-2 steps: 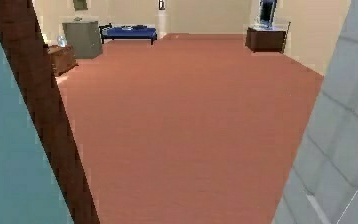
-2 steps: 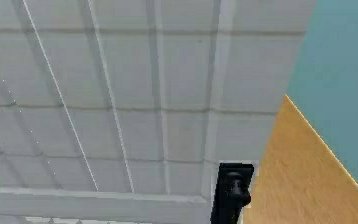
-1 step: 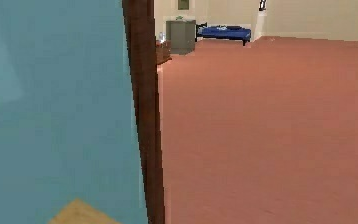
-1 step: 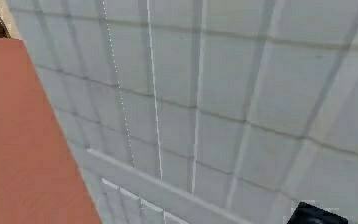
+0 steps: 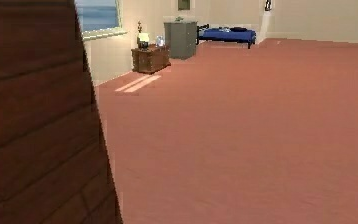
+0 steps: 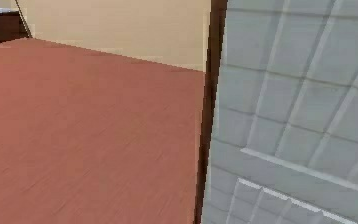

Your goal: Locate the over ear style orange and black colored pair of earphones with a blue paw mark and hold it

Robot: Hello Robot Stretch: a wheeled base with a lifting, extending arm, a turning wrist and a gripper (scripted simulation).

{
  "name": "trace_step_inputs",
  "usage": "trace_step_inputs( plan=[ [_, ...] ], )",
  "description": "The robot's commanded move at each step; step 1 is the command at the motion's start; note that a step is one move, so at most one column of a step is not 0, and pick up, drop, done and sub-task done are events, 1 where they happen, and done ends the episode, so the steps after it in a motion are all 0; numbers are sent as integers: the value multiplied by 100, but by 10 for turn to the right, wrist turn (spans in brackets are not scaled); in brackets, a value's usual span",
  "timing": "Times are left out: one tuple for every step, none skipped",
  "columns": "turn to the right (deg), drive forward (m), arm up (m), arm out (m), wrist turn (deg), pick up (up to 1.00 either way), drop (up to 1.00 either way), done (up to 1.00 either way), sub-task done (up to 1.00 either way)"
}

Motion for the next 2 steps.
trace_step_inputs(
  plan=[
    [120, 0, 0, 0, 0, 0, 0, 0, 0],
    [30, 0, 0, 0, 0, 0, 0, 0, 0]
  ],
)
